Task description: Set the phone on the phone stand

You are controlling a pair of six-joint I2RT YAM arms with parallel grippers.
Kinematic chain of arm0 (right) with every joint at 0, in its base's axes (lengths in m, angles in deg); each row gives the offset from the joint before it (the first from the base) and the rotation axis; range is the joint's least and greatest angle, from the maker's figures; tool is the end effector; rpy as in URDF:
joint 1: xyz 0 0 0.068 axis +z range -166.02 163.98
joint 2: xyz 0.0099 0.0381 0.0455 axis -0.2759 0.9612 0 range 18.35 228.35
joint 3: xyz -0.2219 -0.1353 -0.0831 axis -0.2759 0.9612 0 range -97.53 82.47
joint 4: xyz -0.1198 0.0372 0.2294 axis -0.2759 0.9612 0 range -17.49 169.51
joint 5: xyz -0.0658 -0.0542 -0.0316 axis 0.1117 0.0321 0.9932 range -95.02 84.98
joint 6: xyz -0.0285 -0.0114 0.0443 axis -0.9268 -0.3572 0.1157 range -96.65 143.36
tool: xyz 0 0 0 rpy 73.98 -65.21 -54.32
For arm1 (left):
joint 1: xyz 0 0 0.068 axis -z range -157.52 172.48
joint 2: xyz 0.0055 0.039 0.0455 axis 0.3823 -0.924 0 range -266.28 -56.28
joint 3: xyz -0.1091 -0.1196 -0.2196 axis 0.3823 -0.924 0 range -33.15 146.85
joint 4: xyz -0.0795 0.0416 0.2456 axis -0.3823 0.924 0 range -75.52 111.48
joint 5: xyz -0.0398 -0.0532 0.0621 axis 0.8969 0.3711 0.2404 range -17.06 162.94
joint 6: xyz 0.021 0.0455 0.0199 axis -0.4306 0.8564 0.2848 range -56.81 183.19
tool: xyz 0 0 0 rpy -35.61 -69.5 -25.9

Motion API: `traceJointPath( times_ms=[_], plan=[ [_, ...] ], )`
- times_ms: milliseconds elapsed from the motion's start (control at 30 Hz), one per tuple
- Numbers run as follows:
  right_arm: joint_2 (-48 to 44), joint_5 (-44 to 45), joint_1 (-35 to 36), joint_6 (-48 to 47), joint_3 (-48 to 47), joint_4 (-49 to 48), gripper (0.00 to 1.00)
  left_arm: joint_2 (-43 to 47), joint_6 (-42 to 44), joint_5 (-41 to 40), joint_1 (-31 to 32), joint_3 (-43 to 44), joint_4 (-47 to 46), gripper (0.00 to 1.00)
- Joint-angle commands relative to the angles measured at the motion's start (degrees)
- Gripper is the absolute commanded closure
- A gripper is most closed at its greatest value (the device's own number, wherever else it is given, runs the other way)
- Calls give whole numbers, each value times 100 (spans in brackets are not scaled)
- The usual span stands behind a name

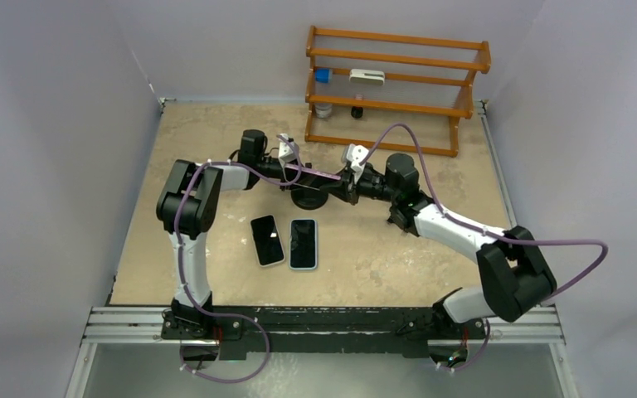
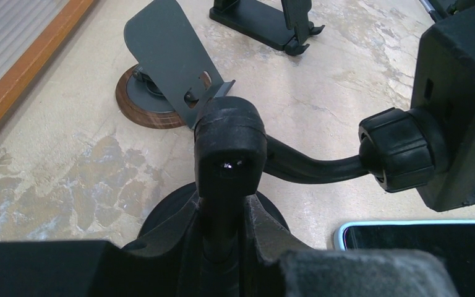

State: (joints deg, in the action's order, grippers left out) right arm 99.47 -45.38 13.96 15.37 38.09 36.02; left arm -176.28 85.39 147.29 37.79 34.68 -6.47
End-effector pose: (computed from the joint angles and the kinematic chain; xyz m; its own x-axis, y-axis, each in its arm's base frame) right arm 0.2593 0.1761 0.2754 0.1270 -0.0488 -0.9907 -0.9331 0.3330 -0.1360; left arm 0.3971 -0.1443 0.1421 -0.1359 0.1428 -0.9804 0.9902 -0.0123 -0.1391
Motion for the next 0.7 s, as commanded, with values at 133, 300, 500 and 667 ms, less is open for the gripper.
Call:
traceJointPath(
  times_ms=[133,300,500,667],
  plan=[
    [707,-189,-6,539,294,-1957,100,-102,44,294,69,42,478,100],
    [1168,-248,-2,696,295,-2239,100,-84,74,298,69,28,512,100],
    [1502,-20,-4,752,545,-2489,100,-102,68,290,69,50,544,100],
    [1783,67,-2,1083,779,-2755,100,-102,76,286,69,58,548,100]
  ],
)
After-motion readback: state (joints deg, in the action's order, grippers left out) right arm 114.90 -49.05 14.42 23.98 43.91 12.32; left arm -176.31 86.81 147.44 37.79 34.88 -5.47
